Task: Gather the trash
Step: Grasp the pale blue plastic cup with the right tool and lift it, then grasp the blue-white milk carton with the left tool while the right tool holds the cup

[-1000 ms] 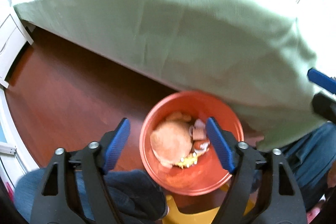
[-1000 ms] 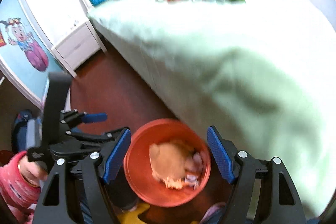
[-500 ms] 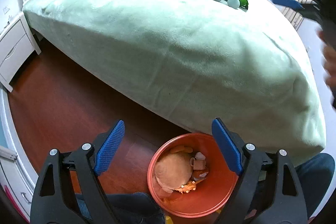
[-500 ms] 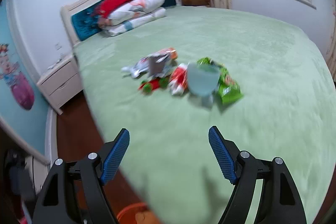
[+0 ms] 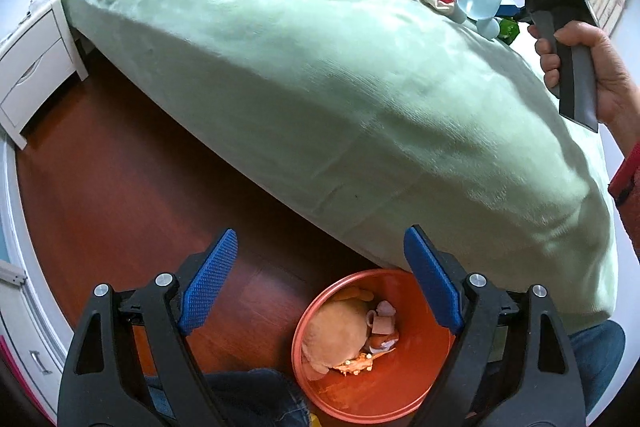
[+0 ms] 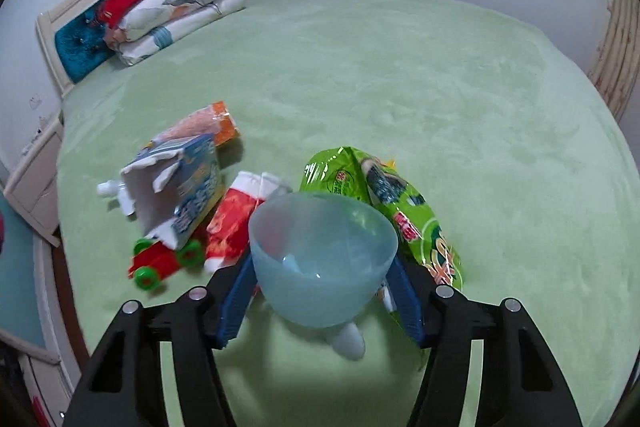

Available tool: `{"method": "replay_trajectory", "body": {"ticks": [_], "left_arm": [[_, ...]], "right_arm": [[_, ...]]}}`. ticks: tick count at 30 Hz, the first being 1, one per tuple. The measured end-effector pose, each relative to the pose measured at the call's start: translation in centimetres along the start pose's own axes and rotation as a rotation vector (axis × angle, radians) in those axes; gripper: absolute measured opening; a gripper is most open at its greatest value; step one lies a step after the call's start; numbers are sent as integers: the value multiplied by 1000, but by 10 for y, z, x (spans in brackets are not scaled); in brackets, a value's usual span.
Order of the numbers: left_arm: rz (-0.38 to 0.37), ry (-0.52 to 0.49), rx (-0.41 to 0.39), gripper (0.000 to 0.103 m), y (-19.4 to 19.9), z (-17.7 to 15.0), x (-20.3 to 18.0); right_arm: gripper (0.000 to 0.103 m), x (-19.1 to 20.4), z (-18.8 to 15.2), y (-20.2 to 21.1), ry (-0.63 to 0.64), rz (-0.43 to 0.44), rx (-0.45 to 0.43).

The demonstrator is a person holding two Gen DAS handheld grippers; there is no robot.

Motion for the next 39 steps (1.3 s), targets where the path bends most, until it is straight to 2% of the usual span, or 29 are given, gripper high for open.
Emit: {"method": "replay_trajectory", "body": {"ticks": [7,13,17,20,26,28,31,33,35,36,37,39], "left_arm": [[-8,-3,-21,83,2,11,-2],[-15,3,-59,83,3,47,-10],[24,-22,-134,83,2,93,-20],[43,-45,-178,83,-6,141,-31],[78,-53,-184,83,-42,216,-53],[73,-45,-181,83,-54,229,-58],[111,-58,-183,83,-74,250,-69],[140,-48,-177,76,-84,260,-72],[132,-31,-148,44,-93,268,-72],[122,-12,-124,33,-97,271,-69],[112,0,-106,12,-100,271,-68],[94,27,-84,3,-104,273,-63]], "right_arm": [[60,-11,-11,38,-9,64,-51],[60,-28,-36,93,12,142,-95],[60,-36,-60,129,38,185,-126],[60,-41,-81,153,53,214,-145],[60,-50,-112,185,71,252,-162],[60,-52,-117,192,78,260,-164],[60,-57,-119,200,76,265,-171],[60,-61,-120,205,74,266,-177],[60,-64,-122,209,76,264,-183],[60,-65,-123,210,79,262,-185],[60,-66,-125,212,82,260,-187],[60,-67,-127,214,89,251,-191]]}}
Point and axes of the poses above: each gripper's, at about its wrist camera, not at the fingertips, and y roughly against the way its jaws point, x to its left, z to its top, the point moved 2 cm from there along -y, roughly the way its jaws point, and after that the axes turned 1 degree about -z, right-handed, at the moved point
